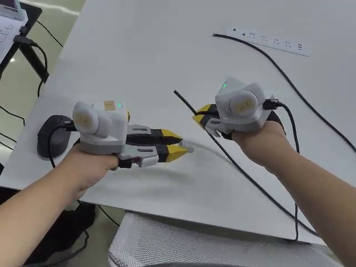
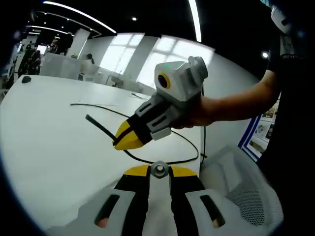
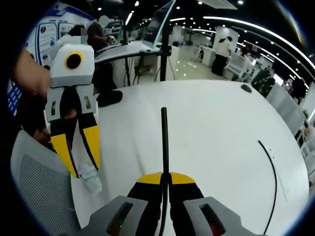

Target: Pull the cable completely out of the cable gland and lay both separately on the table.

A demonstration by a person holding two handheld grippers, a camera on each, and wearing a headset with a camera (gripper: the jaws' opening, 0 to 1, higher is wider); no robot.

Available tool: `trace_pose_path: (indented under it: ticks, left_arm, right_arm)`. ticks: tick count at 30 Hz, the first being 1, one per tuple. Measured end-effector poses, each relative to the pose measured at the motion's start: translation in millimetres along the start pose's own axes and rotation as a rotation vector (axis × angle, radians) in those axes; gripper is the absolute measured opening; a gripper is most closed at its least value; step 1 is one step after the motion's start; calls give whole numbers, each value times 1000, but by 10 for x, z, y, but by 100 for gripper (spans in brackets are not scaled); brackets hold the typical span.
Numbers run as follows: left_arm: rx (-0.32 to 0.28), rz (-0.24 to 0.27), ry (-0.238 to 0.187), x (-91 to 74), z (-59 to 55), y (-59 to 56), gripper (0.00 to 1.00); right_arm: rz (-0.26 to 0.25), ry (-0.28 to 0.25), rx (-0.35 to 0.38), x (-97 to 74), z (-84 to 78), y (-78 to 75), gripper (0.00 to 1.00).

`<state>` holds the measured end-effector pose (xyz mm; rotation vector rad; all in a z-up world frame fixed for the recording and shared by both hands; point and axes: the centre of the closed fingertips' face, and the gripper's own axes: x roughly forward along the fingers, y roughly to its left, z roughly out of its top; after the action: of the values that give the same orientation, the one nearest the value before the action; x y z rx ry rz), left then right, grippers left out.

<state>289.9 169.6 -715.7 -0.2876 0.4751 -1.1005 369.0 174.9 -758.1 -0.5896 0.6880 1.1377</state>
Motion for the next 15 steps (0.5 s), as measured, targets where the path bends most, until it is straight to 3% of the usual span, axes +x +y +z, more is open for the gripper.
trace_pose_path:
  ticks: [15]
  left_arm:
    - [-7,28,41,-56,-368,374,15]
  right_arm:
    - [56,100,-47,423,-157,198,0]
